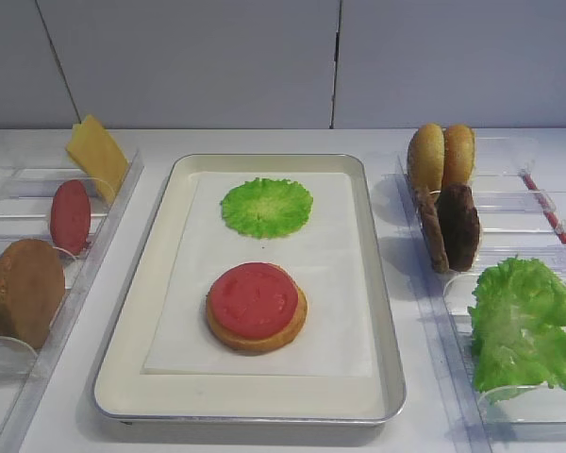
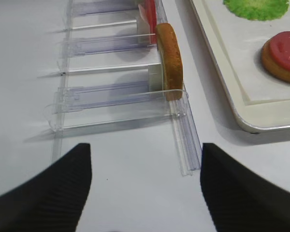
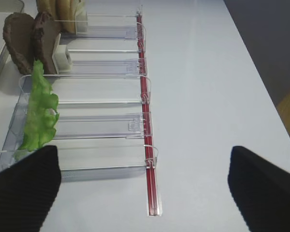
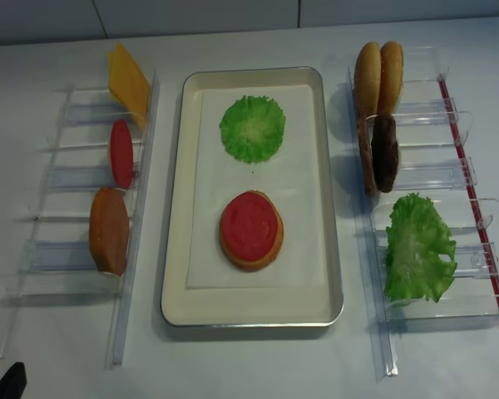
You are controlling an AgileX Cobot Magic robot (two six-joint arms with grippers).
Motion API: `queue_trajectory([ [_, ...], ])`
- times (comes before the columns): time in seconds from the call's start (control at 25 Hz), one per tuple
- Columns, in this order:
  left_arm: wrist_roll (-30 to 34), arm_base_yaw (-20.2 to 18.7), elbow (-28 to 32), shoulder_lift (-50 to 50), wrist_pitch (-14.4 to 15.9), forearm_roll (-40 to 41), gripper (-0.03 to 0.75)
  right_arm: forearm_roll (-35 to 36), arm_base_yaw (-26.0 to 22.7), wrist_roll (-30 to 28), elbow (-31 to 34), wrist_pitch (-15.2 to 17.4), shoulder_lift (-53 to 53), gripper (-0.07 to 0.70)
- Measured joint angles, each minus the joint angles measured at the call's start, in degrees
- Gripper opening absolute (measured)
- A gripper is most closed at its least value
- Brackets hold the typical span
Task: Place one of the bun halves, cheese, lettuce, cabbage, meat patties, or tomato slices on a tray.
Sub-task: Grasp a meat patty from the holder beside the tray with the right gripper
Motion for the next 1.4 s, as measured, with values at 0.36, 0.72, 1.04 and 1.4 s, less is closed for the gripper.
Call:
queue_trajectory([
  [0.36, 0.0, 0.0, 0.0, 0.0, 0.0, 0.0, 0.467, 0.0, 0.0, 0.0, 0.0, 0.0, 0.0, 0.692],
  [0.72, 0.0, 0.0, 0.0, 0.0, 0.0, 0.0, 0.467, 2.1, 0.0, -0.4, -1.7, -1.4, 0.0, 0.692],
  [1.04, 0.0, 0.0, 0.0, 0.0, 0.0, 0.1, 0.467, 20.1, 0.0, -18.5, -7.3, -1.4, 6.7, 0.692],
  [1.4, 0.0, 0.0, 0.0, 0.0, 0.0, 0.1, 0.467, 39.8, 0.0, -33.0, -10.4, -0.9, 16.6, 0.692],
])
